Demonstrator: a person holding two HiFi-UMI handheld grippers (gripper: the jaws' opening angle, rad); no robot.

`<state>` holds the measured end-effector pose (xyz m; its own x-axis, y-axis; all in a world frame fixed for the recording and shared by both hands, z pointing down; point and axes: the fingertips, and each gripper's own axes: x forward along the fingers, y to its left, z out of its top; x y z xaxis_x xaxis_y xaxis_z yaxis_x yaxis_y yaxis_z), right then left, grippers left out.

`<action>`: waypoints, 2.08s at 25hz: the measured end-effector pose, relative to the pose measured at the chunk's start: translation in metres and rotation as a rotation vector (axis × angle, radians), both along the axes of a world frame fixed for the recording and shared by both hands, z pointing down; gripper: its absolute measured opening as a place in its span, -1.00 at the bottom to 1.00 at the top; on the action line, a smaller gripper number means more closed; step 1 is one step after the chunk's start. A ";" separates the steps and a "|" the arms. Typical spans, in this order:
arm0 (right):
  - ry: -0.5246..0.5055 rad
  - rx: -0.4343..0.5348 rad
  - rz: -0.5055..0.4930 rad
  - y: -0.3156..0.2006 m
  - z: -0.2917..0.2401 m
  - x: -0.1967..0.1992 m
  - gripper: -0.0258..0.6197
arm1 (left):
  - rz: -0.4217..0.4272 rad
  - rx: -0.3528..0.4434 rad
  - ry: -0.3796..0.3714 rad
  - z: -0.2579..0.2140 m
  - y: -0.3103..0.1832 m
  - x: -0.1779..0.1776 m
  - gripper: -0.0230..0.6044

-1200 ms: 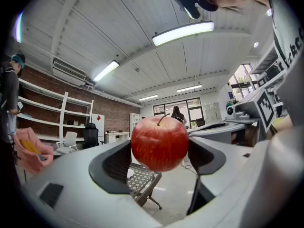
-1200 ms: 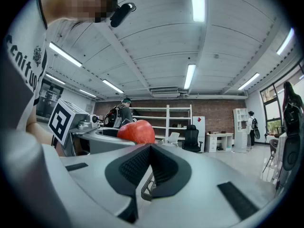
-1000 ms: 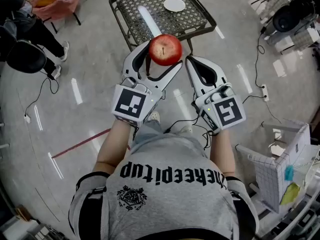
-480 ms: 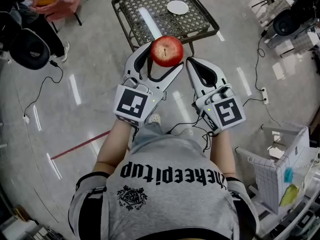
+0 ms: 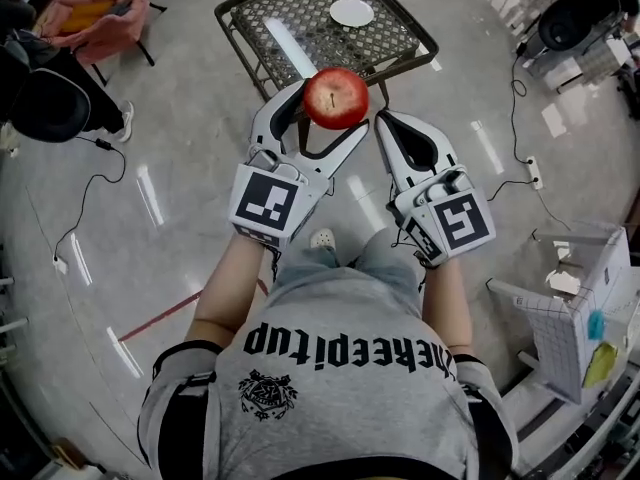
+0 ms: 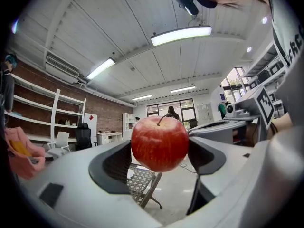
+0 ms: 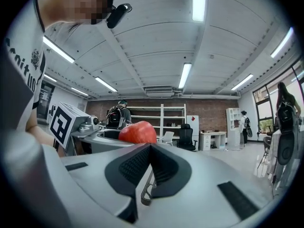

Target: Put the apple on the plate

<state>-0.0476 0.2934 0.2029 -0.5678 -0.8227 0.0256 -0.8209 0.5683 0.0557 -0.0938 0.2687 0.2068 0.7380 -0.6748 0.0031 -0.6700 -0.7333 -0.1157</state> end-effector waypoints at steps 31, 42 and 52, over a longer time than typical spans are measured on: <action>0.010 -0.059 -0.040 -0.133 0.014 0.079 -0.83 | -0.060 -0.040 0.022 0.009 -0.117 0.074 0.38; 0.004 -0.071 -0.131 -0.189 0.016 0.120 -0.83 | -0.138 -0.057 0.022 0.012 -0.167 0.118 0.38; 0.001 -0.062 -0.212 -0.229 0.023 0.160 -0.83 | -0.215 -0.046 0.020 0.017 -0.207 0.158 0.38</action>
<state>0.1128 0.0646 0.2256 -0.7276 -0.6821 0.0734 -0.6830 0.7302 0.0160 0.0637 0.0614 0.2240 0.5778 -0.8158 0.0240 -0.8131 -0.5779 -0.0704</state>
